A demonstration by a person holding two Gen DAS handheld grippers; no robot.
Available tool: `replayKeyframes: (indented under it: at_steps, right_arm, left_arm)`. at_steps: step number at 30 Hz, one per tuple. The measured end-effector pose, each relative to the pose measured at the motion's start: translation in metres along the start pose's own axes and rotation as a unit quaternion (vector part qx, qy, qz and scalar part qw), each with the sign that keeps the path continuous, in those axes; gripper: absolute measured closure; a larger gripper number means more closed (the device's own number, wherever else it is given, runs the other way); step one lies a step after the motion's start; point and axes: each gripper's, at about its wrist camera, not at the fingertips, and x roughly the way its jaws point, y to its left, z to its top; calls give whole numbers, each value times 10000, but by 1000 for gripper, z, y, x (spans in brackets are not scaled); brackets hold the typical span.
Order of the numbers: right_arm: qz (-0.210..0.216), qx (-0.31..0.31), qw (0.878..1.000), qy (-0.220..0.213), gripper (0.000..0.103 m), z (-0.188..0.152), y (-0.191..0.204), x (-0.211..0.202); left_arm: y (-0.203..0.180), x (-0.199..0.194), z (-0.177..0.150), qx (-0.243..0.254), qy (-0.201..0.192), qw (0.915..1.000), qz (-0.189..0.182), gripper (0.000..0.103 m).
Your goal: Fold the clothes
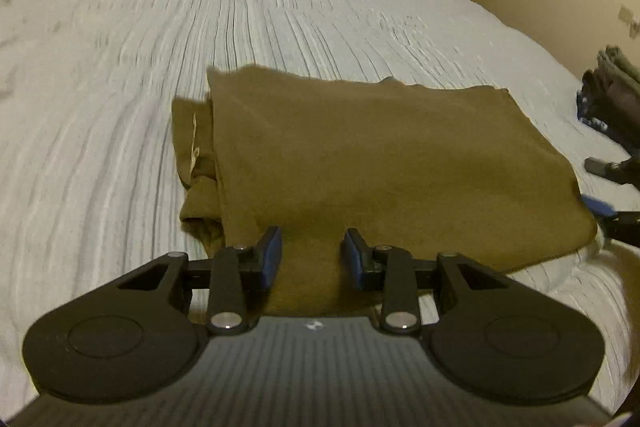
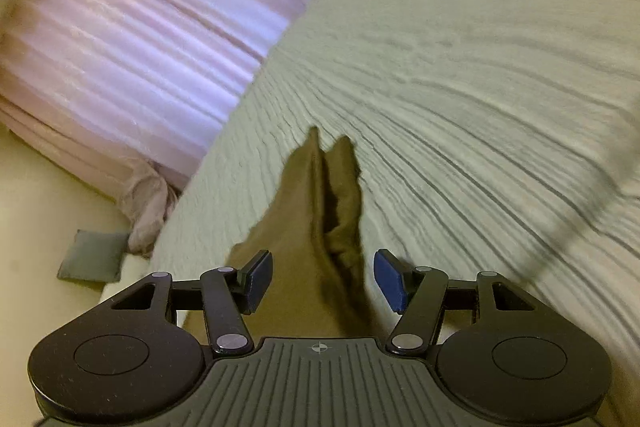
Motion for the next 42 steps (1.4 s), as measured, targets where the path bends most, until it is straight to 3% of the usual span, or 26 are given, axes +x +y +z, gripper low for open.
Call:
replayKeyframes:
  at_steps: [6,11,13,14,17,20,23,27,34,35,36,40,42]
  right_arm:
    - [330,77,9979,550,42,18,-15,31]
    - [694,77,9943,803,42,15,-19,45]
    - [699,132,9939,847,54,15,-18,49]
    - [675,171,9938,870,68,15,-17,52]
    - [394,29,9954,878,77,13,-8,54]
    - [-579,-1326,9868,726,83,-8,49,61]
    - [-1535,-2643,9505,553,84,-29,105,69]
    - [-2639,-4214,8670,319,84,-59,175,77]
    - [-2249,-5365,8127,324,83,-136,193,76]
    - [-2190,-5522,8038,325,79,-147,195,75]
    - [-2130,-5677,7945,325,66,-158,198,75]
    - [-1883,-6276,7547,325,57,-201,208,74]
    - [-1756,-6562,7331,324,36,-223,214,74]
  left_arm:
    - [37,-21,7,-703,-284,9961,-461,74]
    - [75,-27,6,-1604,-215,9834,-823,74]
    - [87,-28,5,-1885,-149,9780,-884,74]
    - [92,-29,4,-1976,-145,9759,-917,74]
    - [104,-33,5,-2159,-203,9707,-1038,74]
    - [113,-39,7,-2195,-292,9700,-1000,74]
    - [123,-42,8,-2243,-332,9699,-892,74]
    - [132,-44,6,-2362,-365,9670,-885,74]
    - [144,-49,-1,-2519,-334,9636,-825,74]
    - [144,-51,-2,-2523,-331,9634,-841,74]
    - [144,-52,-3,-2518,-329,9633,-865,74]
    - [133,-54,1,-2439,-350,9637,-1024,73]
    - [123,-53,6,-2388,-376,9633,-1167,73]
